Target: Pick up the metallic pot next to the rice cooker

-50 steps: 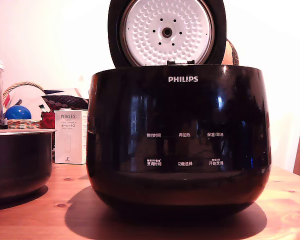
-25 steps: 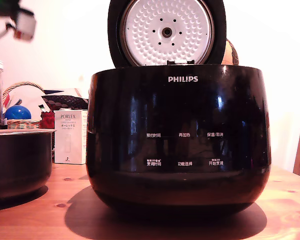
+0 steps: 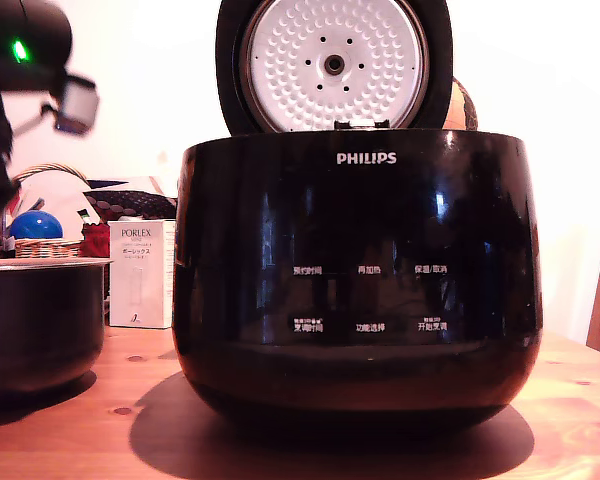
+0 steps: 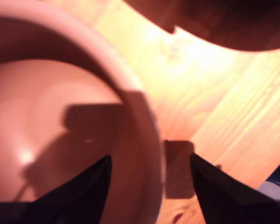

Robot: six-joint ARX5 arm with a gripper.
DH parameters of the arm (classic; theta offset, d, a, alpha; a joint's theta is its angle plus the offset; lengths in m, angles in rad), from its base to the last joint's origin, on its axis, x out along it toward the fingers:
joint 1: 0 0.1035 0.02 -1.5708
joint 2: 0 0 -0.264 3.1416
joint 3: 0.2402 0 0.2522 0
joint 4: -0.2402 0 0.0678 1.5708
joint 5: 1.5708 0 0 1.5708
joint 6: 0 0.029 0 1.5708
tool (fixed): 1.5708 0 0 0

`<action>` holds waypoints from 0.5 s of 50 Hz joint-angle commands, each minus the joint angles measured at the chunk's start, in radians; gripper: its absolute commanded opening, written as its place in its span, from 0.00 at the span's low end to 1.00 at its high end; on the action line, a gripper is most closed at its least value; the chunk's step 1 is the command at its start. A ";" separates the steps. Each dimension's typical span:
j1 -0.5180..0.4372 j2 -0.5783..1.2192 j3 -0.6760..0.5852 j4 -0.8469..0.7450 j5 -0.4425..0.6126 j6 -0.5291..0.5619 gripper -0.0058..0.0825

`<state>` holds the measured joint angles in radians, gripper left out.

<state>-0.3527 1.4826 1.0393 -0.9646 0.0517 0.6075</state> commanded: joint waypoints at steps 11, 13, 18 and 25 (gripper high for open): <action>0.004 0.030 -0.020 0.024 0.005 -0.005 0.41; 0.004 0.030 -0.020 0.024 0.004 -0.005 0.35; 0.004 0.030 -0.020 0.024 0.005 -0.005 0.17; 0.004 0.030 -0.020 0.023 0.008 -0.001 0.04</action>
<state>-0.3527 1.5021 1.0393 -0.9424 0.0536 0.6079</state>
